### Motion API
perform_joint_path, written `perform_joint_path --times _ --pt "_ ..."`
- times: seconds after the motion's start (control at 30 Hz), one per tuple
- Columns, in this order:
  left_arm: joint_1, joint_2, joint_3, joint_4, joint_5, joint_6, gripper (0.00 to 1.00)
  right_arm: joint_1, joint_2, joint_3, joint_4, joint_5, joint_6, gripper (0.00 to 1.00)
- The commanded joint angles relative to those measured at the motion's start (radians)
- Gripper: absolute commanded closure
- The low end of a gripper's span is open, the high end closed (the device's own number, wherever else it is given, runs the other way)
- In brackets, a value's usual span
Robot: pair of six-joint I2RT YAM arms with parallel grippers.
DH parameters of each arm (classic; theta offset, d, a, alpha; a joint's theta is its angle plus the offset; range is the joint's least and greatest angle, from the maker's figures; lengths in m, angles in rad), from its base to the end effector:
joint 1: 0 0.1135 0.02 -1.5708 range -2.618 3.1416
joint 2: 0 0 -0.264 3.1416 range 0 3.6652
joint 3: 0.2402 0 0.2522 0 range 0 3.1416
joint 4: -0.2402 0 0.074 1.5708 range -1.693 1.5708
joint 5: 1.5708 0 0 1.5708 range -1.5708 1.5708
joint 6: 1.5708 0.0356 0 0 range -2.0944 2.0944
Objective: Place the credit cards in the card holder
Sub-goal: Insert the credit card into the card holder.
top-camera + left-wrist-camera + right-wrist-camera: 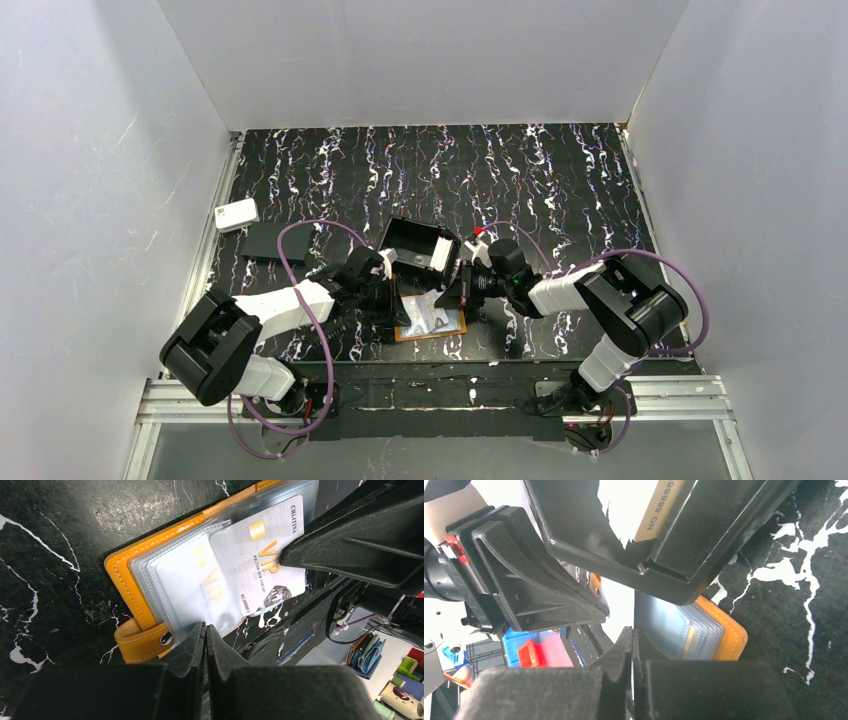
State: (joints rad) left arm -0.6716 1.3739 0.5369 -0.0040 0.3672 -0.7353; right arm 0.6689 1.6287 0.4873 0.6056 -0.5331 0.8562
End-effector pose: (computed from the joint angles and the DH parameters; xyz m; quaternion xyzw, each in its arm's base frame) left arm 0.1865 -0.1646 0.1507 0.0359 0.9201 -0.3570 0.1572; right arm 0.2099 0.1889 0.1259 -0.0513 0.8469 0.4952 0.1870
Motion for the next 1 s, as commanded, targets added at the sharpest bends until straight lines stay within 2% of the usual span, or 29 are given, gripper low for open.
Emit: perform_joint_path --times 0.0,0.43,0.6,0.7,0.87,0.97 --pt "-0.006 -0.008 -0.023 -0.041 -0.007 0.005 0.97 0.011 0.022 -0.023 0.107 0.035 0.029 0.99" --pt "-0.006 -0.021 -0.031 -0.035 -0.007 -0.006 0.97 0.051 0.04 -0.15 0.374 0.131 0.225 0.99" --pt "-0.006 -0.032 -0.03 -0.031 -0.005 -0.013 0.97 0.08 0.045 -0.156 0.412 0.171 0.251 0.99" --pt "-0.007 -0.064 -0.01 -0.055 0.003 -0.018 0.93 0.093 0.043 -0.152 0.4 0.192 0.254 0.99" --pt "0.001 -0.148 0.047 -0.169 -0.03 -0.011 0.75 0.093 0.057 -0.148 0.381 0.19 0.243 0.99" --pt "0.008 -0.179 0.049 -0.201 -0.047 -0.007 0.75 0.093 0.052 -0.142 0.337 0.189 0.231 0.96"
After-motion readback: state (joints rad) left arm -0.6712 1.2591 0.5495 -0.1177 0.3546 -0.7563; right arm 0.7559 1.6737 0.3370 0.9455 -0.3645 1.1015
